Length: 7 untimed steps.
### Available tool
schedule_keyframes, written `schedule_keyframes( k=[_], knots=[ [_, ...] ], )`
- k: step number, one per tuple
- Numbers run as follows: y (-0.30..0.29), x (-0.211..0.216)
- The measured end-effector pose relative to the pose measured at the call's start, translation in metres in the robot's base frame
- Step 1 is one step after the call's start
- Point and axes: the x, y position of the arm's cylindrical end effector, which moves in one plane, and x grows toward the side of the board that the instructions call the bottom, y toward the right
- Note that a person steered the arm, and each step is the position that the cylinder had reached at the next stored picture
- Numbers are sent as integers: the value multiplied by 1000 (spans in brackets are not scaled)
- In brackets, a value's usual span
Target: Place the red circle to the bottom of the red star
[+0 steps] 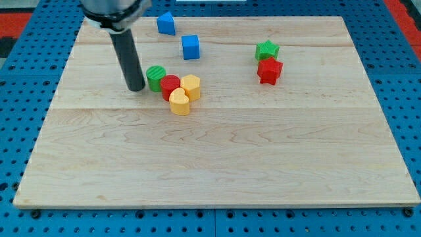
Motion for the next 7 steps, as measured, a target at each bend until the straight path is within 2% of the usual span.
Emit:
schedule_keyframes(
  k=[2, 4, 7],
  knots=[
    [33, -4],
    [120, -4],
    [203, 2]
  ],
)
